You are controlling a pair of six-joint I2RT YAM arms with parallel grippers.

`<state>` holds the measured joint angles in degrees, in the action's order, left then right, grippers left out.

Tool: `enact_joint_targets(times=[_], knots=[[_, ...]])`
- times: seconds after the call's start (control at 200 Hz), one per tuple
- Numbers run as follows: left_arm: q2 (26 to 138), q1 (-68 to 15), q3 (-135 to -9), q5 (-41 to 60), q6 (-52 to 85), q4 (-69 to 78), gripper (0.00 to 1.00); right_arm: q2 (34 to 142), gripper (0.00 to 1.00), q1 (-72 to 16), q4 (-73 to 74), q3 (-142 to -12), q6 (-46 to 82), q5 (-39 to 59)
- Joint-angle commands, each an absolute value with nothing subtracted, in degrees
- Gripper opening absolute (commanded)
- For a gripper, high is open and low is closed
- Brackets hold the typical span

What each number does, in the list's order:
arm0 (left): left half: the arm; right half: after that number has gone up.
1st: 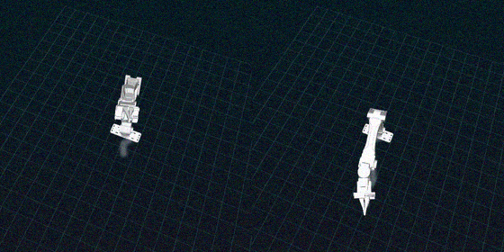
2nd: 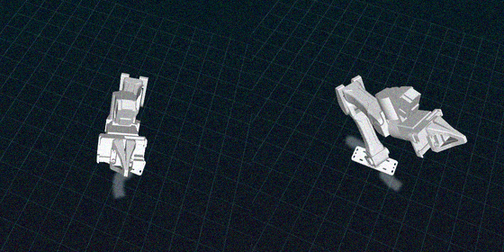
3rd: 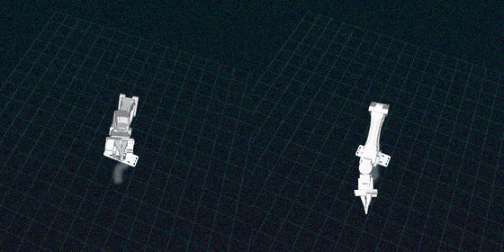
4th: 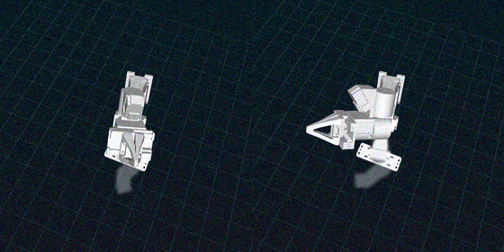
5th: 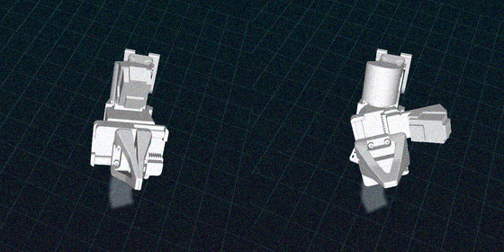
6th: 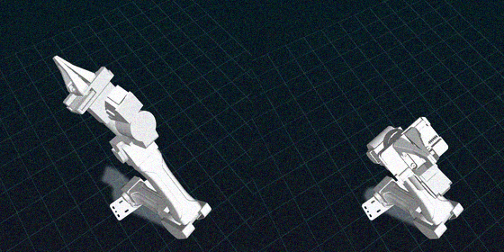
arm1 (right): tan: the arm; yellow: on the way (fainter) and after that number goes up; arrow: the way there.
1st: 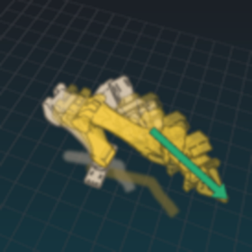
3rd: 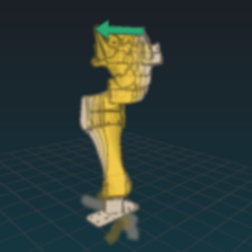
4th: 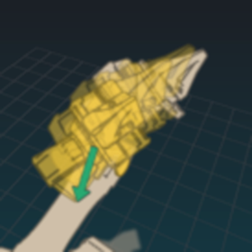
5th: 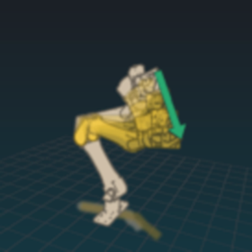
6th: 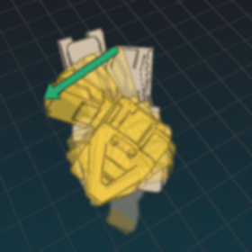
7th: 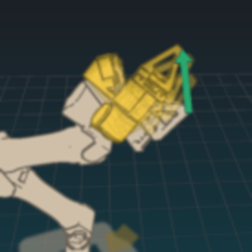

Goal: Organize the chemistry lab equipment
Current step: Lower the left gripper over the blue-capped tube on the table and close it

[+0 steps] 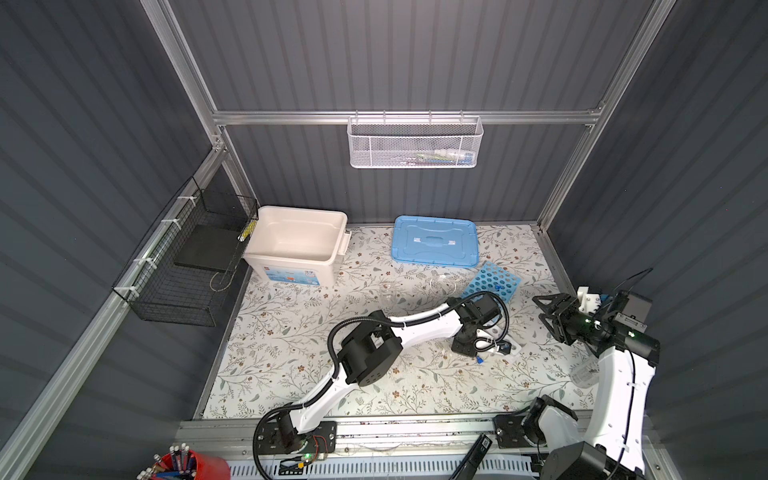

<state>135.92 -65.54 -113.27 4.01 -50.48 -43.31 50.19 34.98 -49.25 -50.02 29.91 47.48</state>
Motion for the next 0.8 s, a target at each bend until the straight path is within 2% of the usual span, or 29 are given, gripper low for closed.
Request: enact_joint_targets(times=[0.0,0.791], knots=[[139.13,-65.22,-111.89,2.49,-49.02,-49.13,0.37,49.4,0.63,35.33,-48.36,-49.76,30.44,48.52],[137.9,-65.0,-112.17,-0.59,-40.95,-52.24,0.32,47.55,0.64,35.42,-48.39,-48.61,30.77,48.96]])
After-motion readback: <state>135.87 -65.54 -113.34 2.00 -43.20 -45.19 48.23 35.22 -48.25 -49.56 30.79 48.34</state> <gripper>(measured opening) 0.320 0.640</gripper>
